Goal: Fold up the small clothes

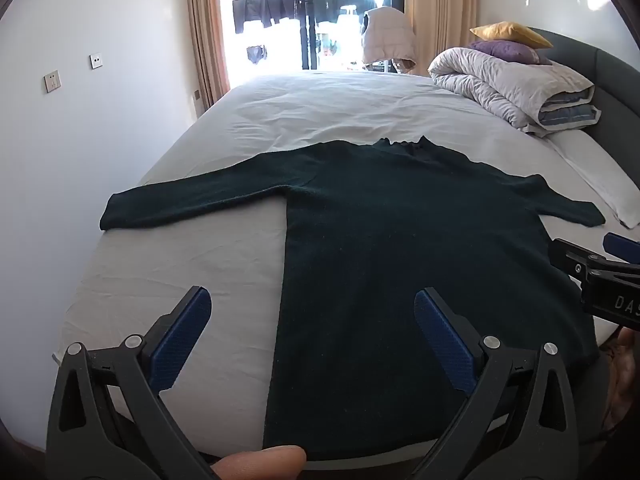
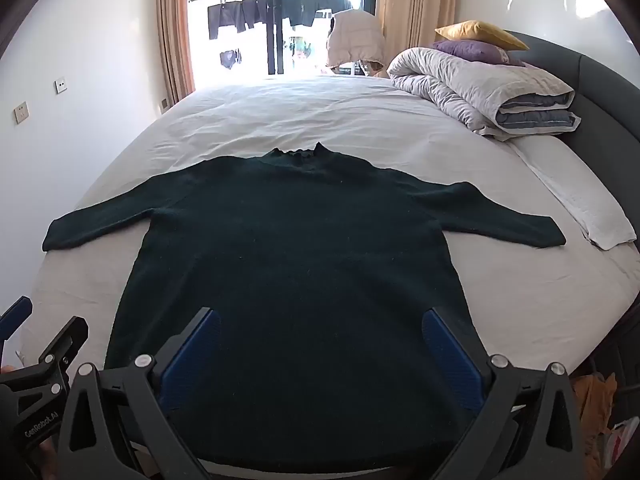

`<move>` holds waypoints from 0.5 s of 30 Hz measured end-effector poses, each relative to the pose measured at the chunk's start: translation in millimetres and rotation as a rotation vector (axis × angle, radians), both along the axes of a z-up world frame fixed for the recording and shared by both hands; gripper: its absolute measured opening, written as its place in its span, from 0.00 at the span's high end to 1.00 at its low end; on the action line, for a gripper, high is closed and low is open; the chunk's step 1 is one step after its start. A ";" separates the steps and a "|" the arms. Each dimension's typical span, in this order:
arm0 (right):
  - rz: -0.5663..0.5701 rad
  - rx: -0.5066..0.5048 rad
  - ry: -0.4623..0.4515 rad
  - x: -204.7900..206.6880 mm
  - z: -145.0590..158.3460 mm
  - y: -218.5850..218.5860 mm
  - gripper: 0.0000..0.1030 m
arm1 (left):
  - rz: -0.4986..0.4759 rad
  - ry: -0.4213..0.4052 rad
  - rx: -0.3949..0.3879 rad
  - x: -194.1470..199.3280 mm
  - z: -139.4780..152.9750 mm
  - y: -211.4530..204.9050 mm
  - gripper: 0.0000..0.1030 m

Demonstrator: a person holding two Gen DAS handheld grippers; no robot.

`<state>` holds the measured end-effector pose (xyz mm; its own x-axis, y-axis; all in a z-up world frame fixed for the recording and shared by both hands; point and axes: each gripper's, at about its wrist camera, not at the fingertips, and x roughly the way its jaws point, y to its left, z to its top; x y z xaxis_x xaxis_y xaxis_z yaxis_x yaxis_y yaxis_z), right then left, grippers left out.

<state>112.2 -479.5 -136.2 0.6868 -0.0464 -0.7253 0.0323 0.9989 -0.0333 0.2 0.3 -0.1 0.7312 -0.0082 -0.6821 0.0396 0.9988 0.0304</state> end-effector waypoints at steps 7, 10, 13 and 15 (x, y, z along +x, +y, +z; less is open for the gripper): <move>0.002 0.004 0.000 1.4 1.4 2.9 0.00 | 0.002 -0.006 0.007 -0.3 -0.6 -0.4 0.00; 0.002 -0.004 0.010 -2.0 -2.7 1.3 0.00 | 0.004 -0.006 0.014 -0.8 -1.7 -0.9 0.00; 0.003 0.002 0.011 -4.9 -3.2 -0.3 0.00 | 0.005 -0.008 0.016 -1.9 -2.5 -1.4 0.00; 0.010 -0.011 0.024 -0.6 -3.0 1.4 0.00 | 0.005 -0.005 0.013 -2.5 -0.2 -3.2 0.00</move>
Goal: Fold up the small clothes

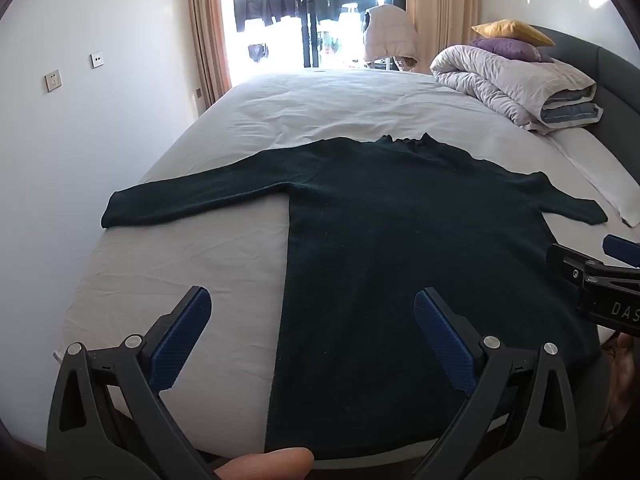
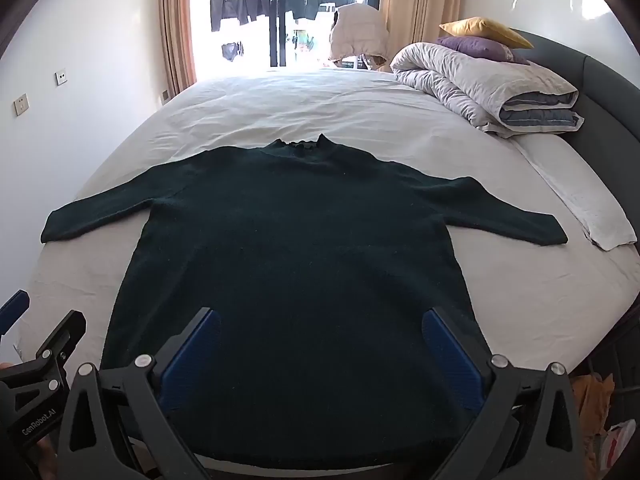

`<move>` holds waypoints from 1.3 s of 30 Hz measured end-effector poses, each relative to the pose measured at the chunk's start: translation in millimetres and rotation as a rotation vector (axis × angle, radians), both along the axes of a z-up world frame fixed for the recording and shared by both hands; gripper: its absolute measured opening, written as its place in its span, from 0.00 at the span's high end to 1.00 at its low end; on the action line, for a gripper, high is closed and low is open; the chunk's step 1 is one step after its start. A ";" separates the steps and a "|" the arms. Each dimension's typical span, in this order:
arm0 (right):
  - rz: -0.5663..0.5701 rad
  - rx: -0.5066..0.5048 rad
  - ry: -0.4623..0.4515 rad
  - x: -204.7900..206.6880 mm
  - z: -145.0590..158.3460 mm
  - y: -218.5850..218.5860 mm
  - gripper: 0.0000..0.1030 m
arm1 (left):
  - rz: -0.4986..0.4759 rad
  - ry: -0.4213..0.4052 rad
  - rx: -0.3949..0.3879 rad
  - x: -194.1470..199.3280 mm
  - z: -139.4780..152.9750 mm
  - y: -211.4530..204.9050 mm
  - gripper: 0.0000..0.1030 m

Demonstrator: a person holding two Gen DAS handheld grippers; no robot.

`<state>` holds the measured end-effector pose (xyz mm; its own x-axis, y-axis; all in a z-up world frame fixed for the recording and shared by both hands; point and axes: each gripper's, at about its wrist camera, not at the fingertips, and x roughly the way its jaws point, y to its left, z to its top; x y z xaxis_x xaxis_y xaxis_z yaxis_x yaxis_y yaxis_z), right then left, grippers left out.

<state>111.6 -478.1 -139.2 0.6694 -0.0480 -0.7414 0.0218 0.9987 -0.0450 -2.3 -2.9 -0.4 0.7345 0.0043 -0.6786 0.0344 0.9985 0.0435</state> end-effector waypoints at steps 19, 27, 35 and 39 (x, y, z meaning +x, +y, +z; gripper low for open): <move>0.014 -0.013 0.013 -0.2 -5.0 4.6 0.00 | 0.011 0.008 -0.003 6.4 -8.5 5.6 0.00; 0.016 -0.016 0.016 -1.4 -6.7 5.1 0.00 | 0.010 0.009 -0.003 6.8 -7.8 6.2 0.00; 0.018 -0.015 0.021 -0.7 -8.0 5.6 0.00 | 0.009 0.010 -0.003 6.6 -8.0 6.7 0.00; 0.018 -0.016 0.021 -0.9 -8.3 5.9 0.00 | 0.009 0.011 -0.004 6.8 -9.0 7.6 0.00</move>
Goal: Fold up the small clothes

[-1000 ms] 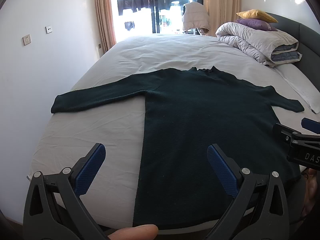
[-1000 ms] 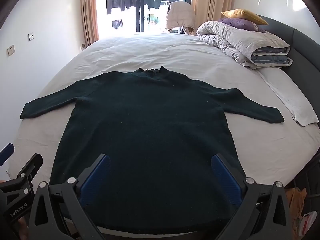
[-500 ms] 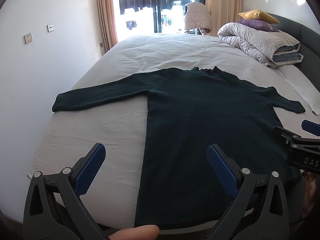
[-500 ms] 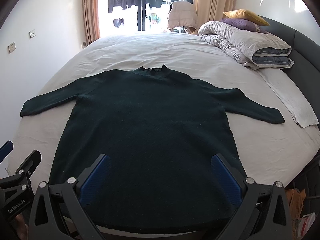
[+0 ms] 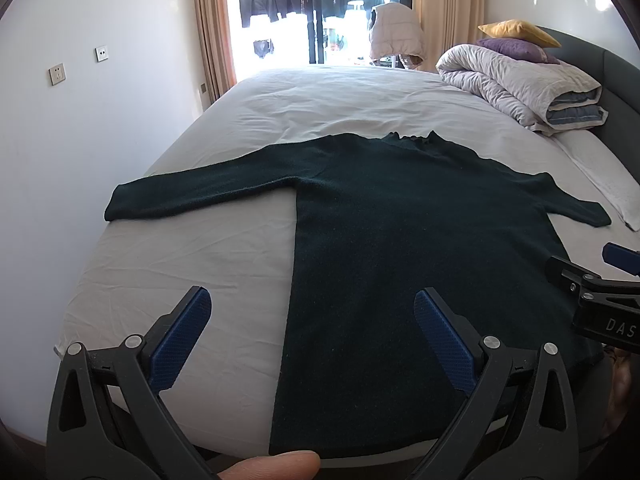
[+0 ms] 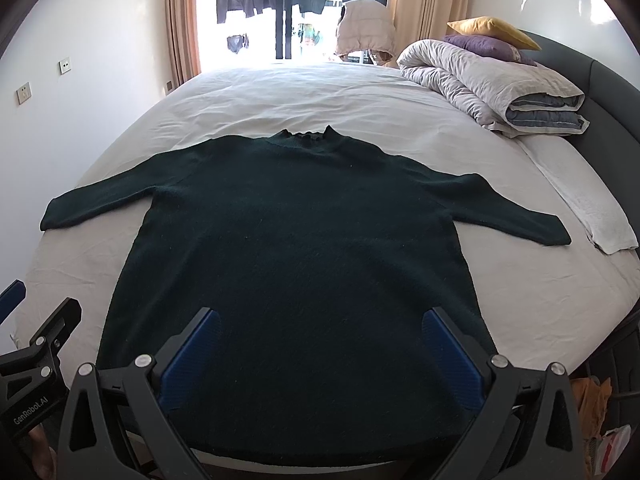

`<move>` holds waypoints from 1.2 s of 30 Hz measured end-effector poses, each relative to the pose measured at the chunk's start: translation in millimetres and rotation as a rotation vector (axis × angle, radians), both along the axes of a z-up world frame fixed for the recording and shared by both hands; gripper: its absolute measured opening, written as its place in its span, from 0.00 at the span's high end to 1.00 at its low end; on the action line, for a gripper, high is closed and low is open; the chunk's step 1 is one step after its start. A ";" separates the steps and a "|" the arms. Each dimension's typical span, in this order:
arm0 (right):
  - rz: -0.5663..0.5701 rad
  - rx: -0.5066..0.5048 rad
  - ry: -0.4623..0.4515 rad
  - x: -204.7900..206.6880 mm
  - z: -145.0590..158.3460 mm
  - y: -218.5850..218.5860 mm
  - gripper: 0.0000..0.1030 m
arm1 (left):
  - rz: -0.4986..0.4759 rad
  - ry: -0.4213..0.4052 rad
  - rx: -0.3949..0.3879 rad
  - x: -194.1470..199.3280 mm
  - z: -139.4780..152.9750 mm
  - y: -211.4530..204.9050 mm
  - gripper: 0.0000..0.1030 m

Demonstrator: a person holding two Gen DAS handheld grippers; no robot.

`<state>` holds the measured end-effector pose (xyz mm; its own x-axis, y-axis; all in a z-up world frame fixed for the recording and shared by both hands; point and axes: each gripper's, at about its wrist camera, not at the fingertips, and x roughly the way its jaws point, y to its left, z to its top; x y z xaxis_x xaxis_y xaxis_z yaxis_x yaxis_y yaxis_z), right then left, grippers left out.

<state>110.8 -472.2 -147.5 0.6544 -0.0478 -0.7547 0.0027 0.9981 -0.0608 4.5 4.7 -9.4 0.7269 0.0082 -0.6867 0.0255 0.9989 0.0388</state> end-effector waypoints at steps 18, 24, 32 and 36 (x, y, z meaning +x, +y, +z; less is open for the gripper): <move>0.002 0.003 0.004 -1.9 -2.8 0.9 0.00 | 0.000 0.002 -0.001 0.9 -0.4 1.0 0.00; 0.001 0.004 0.005 -2.5 -4.3 1.4 0.00 | 0.001 0.004 -0.002 0.6 -1.8 2.3 0.00; 0.002 0.003 0.008 -0.8 -5.9 2.5 0.00 | 0.001 0.006 -0.003 0.0 -7.7 5.3 0.00; 0.004 0.004 0.011 -0.9 -7.3 3.1 0.00 | 0.002 0.008 -0.004 -0.4 -9.6 5.9 0.00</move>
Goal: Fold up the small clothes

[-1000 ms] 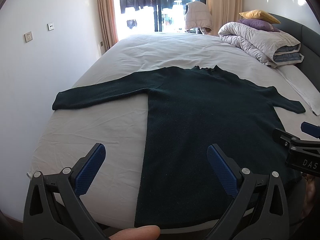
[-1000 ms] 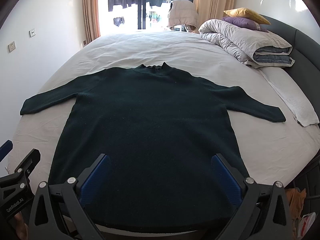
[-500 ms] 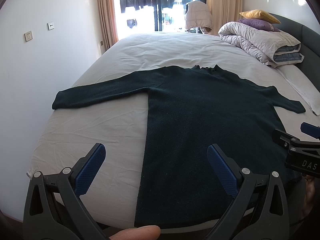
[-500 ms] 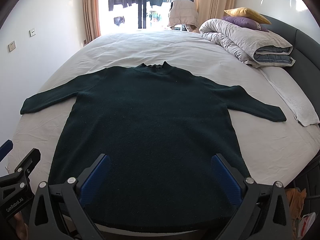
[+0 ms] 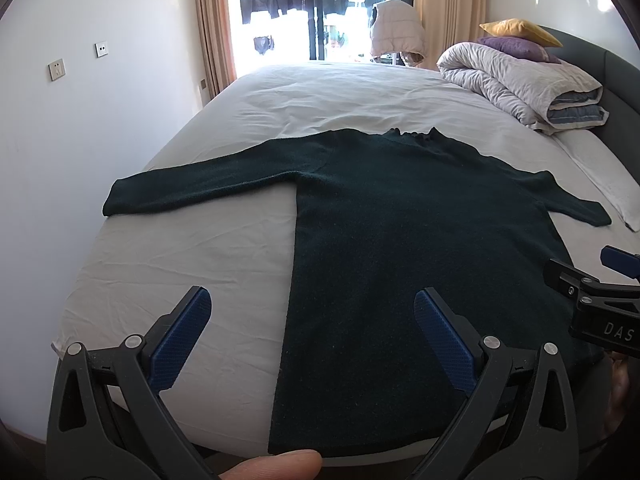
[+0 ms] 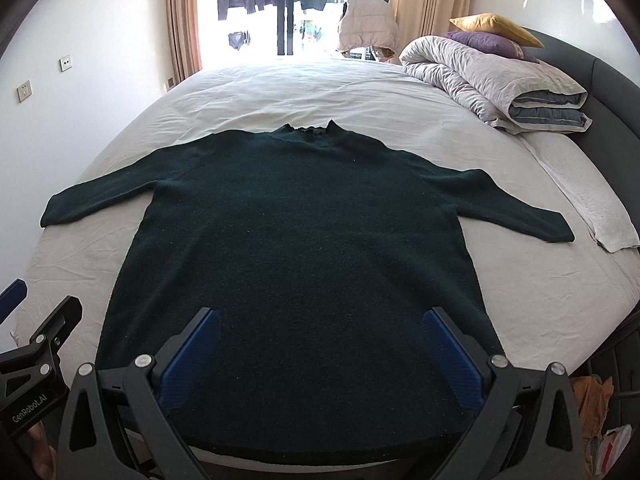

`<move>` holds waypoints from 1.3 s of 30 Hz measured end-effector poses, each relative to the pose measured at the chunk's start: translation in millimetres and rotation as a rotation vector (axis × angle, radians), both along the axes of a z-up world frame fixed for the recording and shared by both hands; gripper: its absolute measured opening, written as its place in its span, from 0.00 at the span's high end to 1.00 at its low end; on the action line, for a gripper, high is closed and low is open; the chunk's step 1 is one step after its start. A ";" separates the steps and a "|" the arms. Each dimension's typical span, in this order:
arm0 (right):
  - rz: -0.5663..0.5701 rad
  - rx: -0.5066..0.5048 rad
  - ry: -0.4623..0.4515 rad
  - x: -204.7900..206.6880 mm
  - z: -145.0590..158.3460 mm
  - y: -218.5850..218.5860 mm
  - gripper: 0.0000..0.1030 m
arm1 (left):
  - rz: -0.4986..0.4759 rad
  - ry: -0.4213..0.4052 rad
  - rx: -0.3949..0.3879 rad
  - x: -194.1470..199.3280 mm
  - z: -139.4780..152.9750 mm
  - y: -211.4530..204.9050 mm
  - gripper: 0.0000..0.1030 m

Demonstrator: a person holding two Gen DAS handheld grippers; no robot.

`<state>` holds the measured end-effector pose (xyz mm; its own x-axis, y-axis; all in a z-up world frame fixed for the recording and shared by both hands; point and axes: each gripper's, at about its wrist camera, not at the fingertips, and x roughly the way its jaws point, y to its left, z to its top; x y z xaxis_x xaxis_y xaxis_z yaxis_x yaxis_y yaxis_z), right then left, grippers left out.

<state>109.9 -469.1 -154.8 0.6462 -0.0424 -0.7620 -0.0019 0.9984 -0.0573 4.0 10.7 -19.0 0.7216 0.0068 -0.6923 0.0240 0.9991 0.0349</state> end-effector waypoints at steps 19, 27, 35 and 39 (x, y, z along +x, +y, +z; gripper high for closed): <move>0.008 -0.006 0.015 2.7 -6.3 4.7 0.00 | 0.004 0.021 -0.016 0.7 -9.0 -0.9 0.00; 0.047 0.004 0.018 22.9 -10.5 5.9 0.00 | 0.047 0.060 -0.180 31.8 -21.9 47.8 0.00; 0.117 0.059 -0.024 70.7 -16.7 15.0 0.01 | 0.088 0.035 -0.452 90.2 -40.8 149.9 0.00; 0.147 0.100 -0.003 97.0 -27.4 24.2 0.10 | 0.185 0.042 -0.537 122.5 -51.1 219.9 0.00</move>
<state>206.8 -445.0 -182.1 0.6420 0.1287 -0.7558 -0.1484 0.9880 0.0423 126.5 230.6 -70.1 0.7135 -0.2305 -0.6617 -0.1626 0.8641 -0.4763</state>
